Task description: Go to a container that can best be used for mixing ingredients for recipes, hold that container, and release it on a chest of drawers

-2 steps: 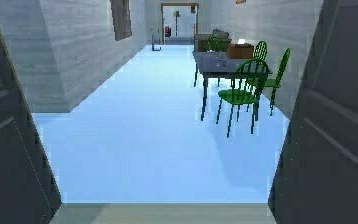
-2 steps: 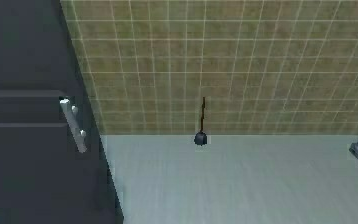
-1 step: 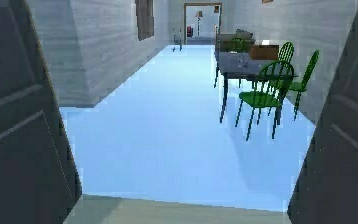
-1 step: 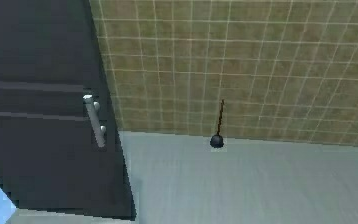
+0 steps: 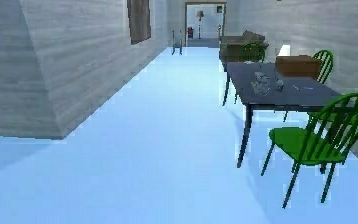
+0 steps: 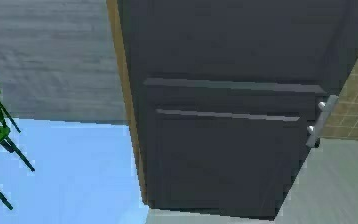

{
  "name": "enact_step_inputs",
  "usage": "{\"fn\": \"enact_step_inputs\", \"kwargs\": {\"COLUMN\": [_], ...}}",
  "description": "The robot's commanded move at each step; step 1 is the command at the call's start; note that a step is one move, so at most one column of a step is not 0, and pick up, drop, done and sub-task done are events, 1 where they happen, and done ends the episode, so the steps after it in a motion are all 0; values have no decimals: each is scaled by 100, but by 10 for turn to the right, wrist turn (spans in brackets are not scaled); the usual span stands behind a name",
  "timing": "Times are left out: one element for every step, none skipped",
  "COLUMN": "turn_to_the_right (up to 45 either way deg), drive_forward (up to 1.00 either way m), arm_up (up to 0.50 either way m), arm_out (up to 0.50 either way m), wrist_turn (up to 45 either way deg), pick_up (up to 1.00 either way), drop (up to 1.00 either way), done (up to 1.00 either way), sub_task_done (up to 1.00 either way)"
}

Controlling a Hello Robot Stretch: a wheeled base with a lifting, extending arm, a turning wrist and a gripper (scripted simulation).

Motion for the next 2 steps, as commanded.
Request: {"fn": "enact_step_inputs", "kwargs": {"turn_to_the_right": [0,0], "drive_forward": [100,50], "arm_up": [0,0], "arm_out": [0,0], "wrist_turn": [0,0], "pick_up": [0,0], "drop": [0,0], "done": [0,0], "sub_task_done": [0,0]}}
